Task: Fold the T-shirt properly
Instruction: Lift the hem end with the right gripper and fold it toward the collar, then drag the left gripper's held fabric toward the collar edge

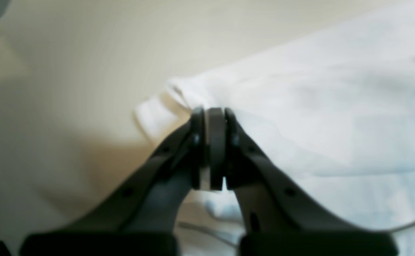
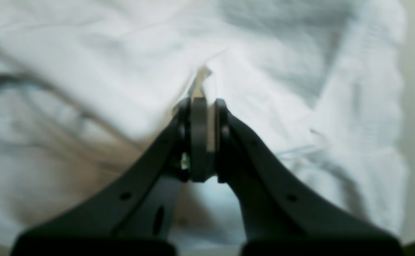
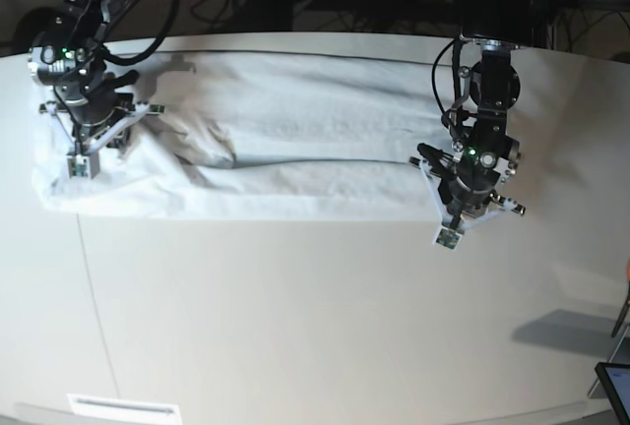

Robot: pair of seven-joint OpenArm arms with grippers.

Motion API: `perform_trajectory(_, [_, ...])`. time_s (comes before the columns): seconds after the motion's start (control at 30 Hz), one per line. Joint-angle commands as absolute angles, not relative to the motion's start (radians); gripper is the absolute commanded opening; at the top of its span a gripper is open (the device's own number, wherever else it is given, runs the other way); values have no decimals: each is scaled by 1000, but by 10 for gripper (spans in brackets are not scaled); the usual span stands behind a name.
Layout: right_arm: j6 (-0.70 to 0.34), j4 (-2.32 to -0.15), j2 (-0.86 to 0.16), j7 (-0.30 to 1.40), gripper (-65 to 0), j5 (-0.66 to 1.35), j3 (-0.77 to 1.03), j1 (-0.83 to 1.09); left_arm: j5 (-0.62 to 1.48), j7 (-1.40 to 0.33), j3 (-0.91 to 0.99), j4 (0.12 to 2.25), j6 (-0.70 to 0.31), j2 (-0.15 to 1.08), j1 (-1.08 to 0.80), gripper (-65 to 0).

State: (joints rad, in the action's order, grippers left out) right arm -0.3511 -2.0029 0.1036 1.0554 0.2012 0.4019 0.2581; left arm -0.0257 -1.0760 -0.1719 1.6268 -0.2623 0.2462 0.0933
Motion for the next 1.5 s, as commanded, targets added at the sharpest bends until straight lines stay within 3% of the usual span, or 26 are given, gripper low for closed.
perform_trajectory(0.0, [-348,-2023,99,1059,-650,234,427,255,-35,-1061,-166,1641,-255,257,110,-650])
perform_trajectory(0.37, [-352,-2023,87,1141,-650,343,529,275,-35,-1063,-157,1641,-255,262,119,-650])
perform_trajectory(0.6, [-343,-2022,82,1256,-650,588,656,280,-35,-1063,-165,1641,-255,262,116,-650])
perform_trajectory(0.8, [-271,-2018,62,1314,-649,814,716,300,-35,-1063,-166,1641,-255,260,111,-650])
perform_trajectory(0.9, [-180,-2017,62,1308,-649,905,713,320,-35,-1063,-166,1641,-255,260,110,-650])
perform_trajectory(1.37, [-148,-2000,70,1310,-643,926,713,321,-35,-1063,-159,1649,-255,262,108,-650])
perform_trajectory(1.47, [-148,-1988,71,1314,-573,931,713,323,-35,-1063,-157,1649,-255,262,108,-650])
